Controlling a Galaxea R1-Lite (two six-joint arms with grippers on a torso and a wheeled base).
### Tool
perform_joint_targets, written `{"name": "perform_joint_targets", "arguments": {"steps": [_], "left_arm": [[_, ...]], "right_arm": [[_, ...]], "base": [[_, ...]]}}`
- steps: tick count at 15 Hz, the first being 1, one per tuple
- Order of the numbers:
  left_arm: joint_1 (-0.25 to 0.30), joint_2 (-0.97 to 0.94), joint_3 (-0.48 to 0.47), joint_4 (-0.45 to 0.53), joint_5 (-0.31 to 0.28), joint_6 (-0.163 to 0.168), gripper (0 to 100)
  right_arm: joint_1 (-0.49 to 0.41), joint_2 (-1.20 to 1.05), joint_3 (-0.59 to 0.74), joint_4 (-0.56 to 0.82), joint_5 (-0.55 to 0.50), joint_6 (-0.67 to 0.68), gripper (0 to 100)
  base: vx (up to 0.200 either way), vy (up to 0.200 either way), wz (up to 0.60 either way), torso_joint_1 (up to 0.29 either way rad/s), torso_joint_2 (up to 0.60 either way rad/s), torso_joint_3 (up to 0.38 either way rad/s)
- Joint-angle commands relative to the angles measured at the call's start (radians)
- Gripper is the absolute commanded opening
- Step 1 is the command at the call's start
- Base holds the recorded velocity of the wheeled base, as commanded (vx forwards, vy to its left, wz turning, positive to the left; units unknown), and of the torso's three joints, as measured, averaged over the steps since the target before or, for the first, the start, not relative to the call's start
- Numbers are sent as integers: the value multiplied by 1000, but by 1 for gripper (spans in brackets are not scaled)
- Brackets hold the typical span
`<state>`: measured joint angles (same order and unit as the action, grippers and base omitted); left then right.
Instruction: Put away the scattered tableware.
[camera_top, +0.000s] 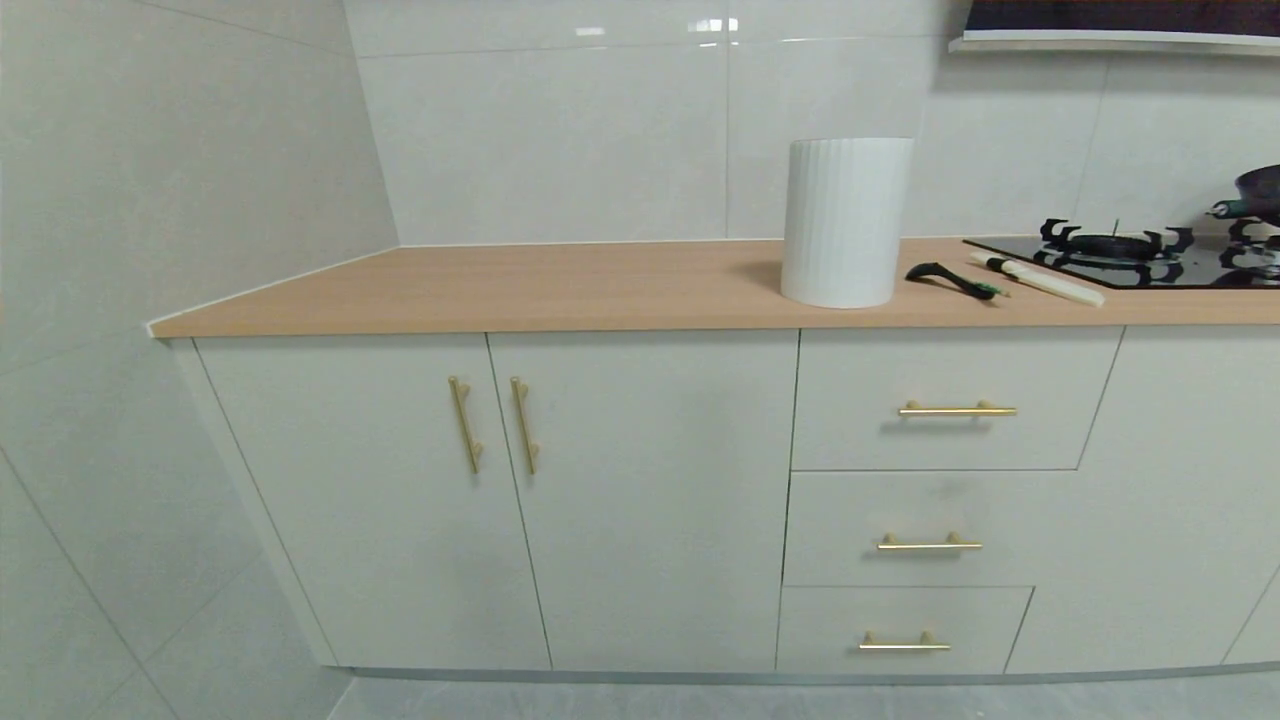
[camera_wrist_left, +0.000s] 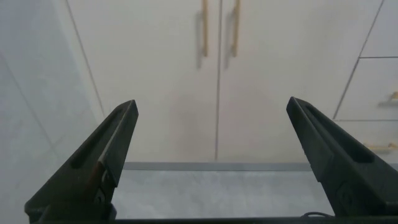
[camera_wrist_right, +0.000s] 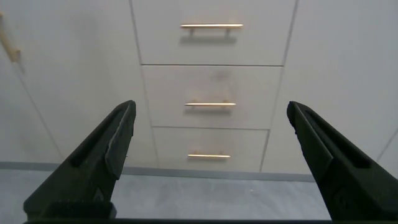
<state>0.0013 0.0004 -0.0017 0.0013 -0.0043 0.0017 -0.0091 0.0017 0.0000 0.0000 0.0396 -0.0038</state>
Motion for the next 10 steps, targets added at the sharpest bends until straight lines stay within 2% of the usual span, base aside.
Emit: {"name": "perform_joint_targets", "arguments": {"steps": [1,2,10], "left_arm": [[0,0,0,0,0,0,100],[0,0,0,0,0,0,100],[0,0,0,0,0,0,100]], "right_arm": [[0,1,0,0,0,-1,100],[0,1,0,0,0,-1,100],[0,1,0,0,-1,1,100]], "base": [[0,-200,0,-2,7,2],[0,-200,0,2,-2,-2],[0,0,0,0,0,0]]}}
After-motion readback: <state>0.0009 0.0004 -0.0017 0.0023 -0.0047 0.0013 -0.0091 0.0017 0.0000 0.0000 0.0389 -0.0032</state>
